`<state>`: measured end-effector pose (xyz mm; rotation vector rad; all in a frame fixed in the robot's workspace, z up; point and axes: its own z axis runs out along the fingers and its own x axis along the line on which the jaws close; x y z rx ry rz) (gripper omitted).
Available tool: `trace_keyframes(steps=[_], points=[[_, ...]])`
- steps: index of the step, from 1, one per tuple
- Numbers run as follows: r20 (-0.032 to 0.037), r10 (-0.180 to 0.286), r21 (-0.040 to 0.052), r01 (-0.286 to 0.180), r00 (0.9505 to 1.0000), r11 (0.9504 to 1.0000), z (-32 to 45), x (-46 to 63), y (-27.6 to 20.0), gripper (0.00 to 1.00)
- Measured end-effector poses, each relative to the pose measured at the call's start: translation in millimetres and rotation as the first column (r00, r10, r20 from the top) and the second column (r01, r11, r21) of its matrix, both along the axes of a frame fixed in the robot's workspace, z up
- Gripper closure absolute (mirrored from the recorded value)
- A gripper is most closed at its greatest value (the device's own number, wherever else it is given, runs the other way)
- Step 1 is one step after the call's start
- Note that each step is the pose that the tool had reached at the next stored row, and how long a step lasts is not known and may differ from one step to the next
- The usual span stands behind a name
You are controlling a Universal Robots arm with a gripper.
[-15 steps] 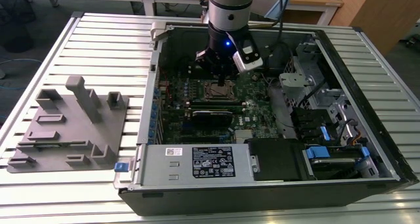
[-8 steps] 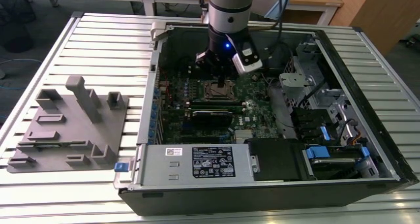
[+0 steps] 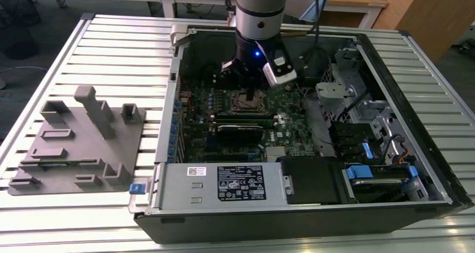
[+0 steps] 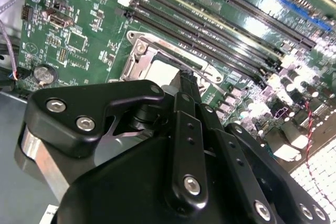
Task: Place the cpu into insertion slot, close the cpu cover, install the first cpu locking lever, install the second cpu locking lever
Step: 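Install the second cpu locking lever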
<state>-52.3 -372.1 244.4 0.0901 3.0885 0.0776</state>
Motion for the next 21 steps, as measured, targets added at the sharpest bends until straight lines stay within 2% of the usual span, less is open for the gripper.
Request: trace_keyframes(steps=[3,6,17,21], points=[[0.0,0.0,0.0,0.0,1.0,1.0,-0.1,0.0,-3.8,0.9],[0.0001,0.0,0.0,0.0,1.0,1.0,-0.6,-0.6,-5.6,0.9],[0.0,0.0,0.0,0.0,1.0,1.0,-9.6,-4.6,-7.9,0.9],[-0.0001,0.0,-0.0001,0.0,1.0,1.0,-10.6,-5.6,-8.0,0.9]])
